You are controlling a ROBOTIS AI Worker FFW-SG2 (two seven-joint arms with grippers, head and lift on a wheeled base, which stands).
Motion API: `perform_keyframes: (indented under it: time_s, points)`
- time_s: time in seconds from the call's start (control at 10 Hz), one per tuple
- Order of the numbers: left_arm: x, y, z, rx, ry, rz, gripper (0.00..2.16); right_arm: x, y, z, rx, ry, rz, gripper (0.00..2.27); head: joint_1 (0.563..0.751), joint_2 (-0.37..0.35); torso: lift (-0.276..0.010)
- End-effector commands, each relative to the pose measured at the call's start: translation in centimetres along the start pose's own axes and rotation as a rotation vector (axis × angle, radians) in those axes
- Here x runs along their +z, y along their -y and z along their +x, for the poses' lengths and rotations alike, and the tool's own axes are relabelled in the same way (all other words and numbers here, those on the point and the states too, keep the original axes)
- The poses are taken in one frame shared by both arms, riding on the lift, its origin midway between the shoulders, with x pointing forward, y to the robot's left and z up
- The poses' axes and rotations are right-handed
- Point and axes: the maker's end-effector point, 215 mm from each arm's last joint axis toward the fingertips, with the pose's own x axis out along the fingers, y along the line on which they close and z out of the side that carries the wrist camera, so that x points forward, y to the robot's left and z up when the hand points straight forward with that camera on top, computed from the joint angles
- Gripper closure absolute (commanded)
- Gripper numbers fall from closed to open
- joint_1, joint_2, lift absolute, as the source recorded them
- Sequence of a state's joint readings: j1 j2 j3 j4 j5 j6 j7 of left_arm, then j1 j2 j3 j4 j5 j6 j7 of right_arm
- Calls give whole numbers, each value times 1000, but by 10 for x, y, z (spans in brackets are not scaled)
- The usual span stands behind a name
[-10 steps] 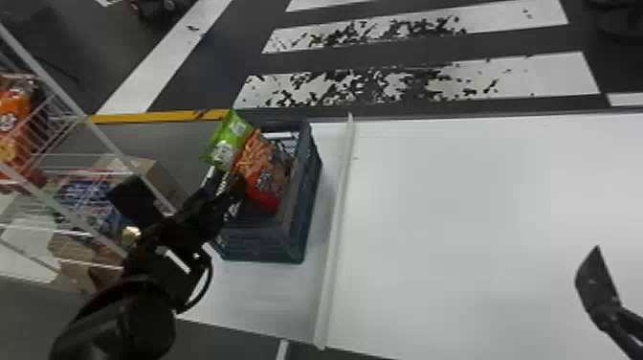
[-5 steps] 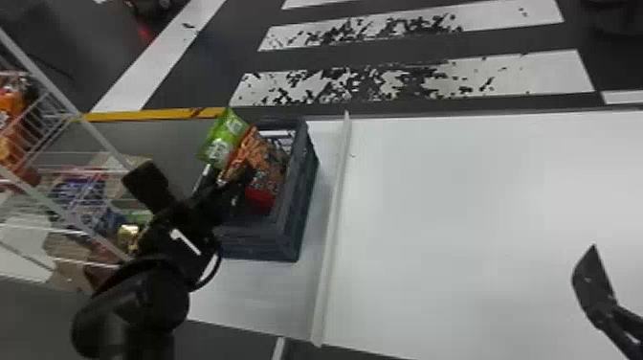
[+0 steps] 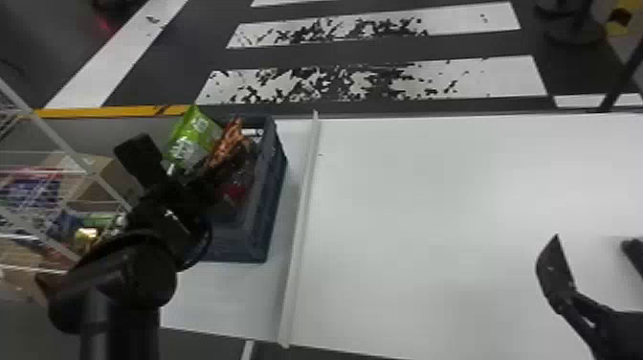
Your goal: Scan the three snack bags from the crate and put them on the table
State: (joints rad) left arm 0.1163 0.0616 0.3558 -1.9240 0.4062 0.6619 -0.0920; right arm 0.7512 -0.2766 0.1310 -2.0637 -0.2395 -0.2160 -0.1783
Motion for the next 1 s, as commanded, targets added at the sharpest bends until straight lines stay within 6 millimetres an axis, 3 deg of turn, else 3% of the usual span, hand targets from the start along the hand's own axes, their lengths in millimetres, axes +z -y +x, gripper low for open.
perform_keyframes:
  time_s: [0.0, 0.1, 0.2, 0.3, 0.5, 0.9]
  points:
    - [-4, -1, -1, 1, -7, 4, 910, 4, 1, 2, -4, 11, 4, 70, 695, 179, -94]
    - [-6, -4, -3, 6, -10, 3, 1423, 6, 1, 3, -3, 14, 5, 70, 695, 175, -94]
    - [-4, -7, -5, 16, -6, 4, 1760, 6, 0, 4, -4, 16, 8, 70, 695, 175, -94]
    - [4, -6, -10, 20, 11, 14, 1858, 8, 0, 6, -6, 20, 12, 70, 695, 179, -94]
    - [43, 2, -31, 54, 108, 143, 1892, 8, -1, 7, -5, 22, 15, 70, 695, 187, -94]
    - [120, 49, -92, -10, 310, 228, 1889, 20, -2, 4, -17, 46, 30, 70, 695, 189, -94]
